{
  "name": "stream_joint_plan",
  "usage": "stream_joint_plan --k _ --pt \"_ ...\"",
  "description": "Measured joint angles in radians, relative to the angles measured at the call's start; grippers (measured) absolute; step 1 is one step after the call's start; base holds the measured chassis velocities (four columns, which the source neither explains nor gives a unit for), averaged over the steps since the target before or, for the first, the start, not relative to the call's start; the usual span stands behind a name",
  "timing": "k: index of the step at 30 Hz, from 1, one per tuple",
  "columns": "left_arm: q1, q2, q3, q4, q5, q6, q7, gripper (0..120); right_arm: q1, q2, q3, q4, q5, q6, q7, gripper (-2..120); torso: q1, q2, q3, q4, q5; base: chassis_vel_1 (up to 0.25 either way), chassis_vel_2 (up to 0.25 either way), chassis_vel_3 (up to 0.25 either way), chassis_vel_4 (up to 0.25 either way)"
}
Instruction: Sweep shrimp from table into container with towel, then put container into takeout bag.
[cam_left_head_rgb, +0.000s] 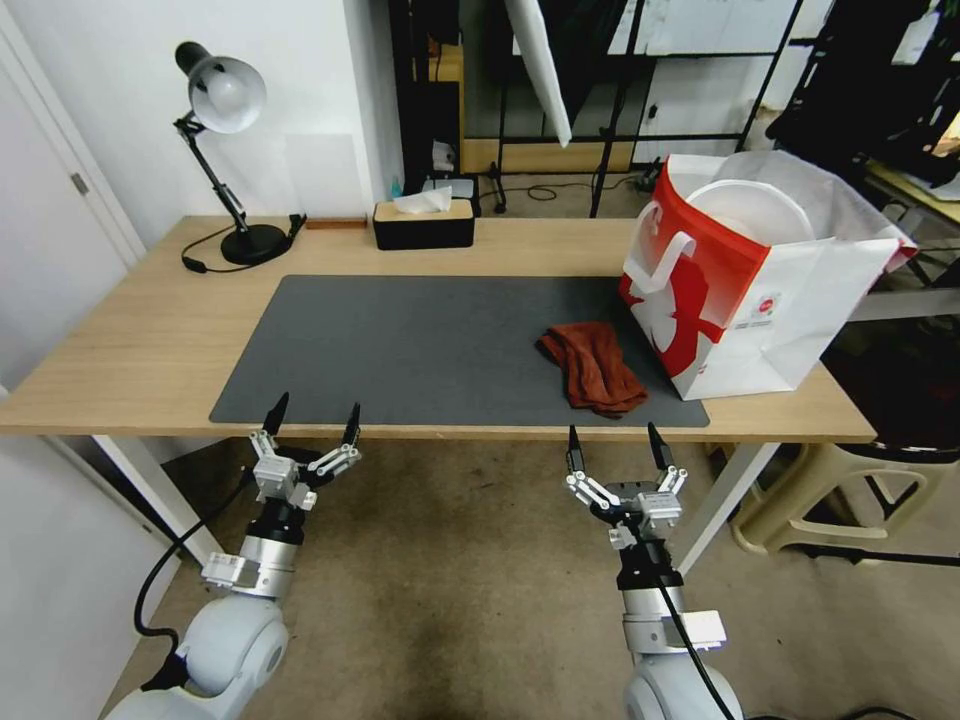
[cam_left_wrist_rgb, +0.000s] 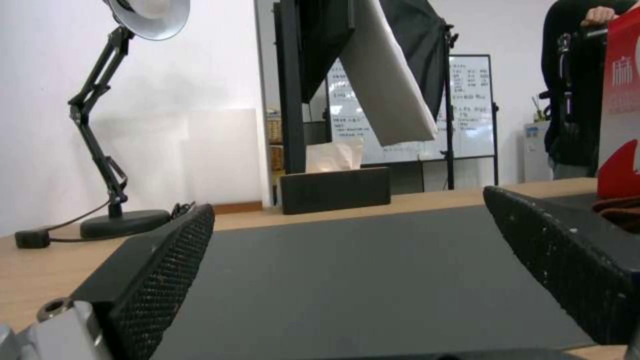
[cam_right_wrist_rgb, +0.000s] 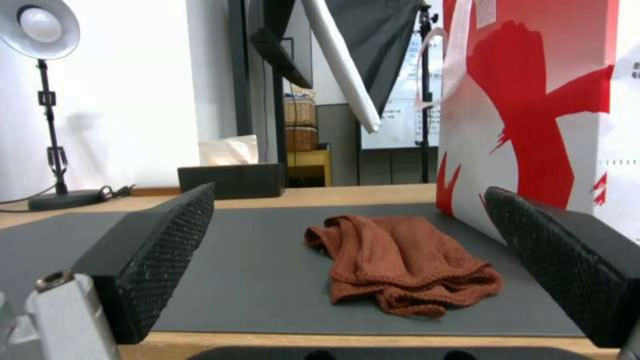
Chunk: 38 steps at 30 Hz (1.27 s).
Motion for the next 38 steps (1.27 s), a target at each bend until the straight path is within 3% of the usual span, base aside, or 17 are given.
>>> stream_joint_plan --k 38 --pt "-0.005 0.001 0.004 0.001 -0.003 0.004 -0.002 100 -0.001 -0.001 0.0 0.0 0.002 -0.002 -0.001 100 0.0 0.0 0.0 0.0 0.0 0.0 0.0 0.0 0.0"
